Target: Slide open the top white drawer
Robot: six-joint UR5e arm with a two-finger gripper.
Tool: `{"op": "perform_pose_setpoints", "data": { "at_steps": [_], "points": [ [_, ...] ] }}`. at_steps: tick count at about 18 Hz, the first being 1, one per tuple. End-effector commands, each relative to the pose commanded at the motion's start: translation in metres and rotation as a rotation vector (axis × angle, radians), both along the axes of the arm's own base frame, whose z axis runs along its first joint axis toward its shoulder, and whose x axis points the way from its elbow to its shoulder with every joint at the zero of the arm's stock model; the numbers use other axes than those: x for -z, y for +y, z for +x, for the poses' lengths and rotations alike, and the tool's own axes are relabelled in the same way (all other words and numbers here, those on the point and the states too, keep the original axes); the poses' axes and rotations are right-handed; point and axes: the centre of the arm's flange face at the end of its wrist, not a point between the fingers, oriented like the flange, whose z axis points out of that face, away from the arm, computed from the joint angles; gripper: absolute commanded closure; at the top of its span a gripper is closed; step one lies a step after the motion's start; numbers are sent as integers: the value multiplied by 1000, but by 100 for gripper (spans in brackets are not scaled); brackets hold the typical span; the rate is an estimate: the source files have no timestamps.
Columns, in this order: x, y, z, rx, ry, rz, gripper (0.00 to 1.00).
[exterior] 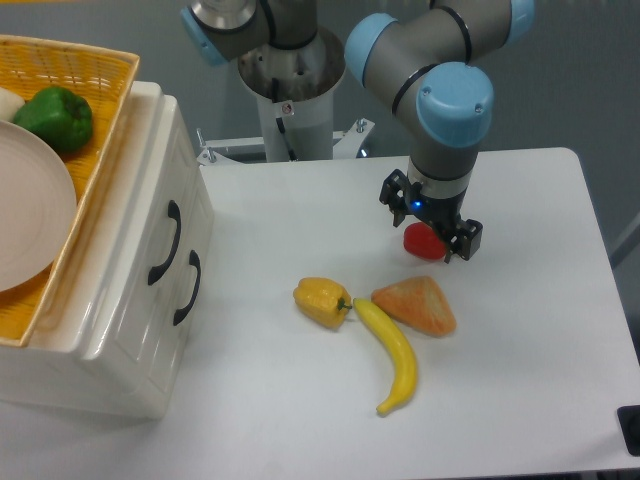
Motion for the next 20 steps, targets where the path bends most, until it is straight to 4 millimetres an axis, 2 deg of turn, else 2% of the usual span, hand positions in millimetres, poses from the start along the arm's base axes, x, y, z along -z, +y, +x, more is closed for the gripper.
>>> {"op": "perform_pose_setpoints", "data": {
  "at_steps": [6, 13, 20],
  "points": [
    [-1, 2, 1, 0, -2, 10, 0],
    [15, -2, 9, 0, -31, -5, 0],
    [8, 0, 24, -76, -23, 1, 0]
  ]
}}
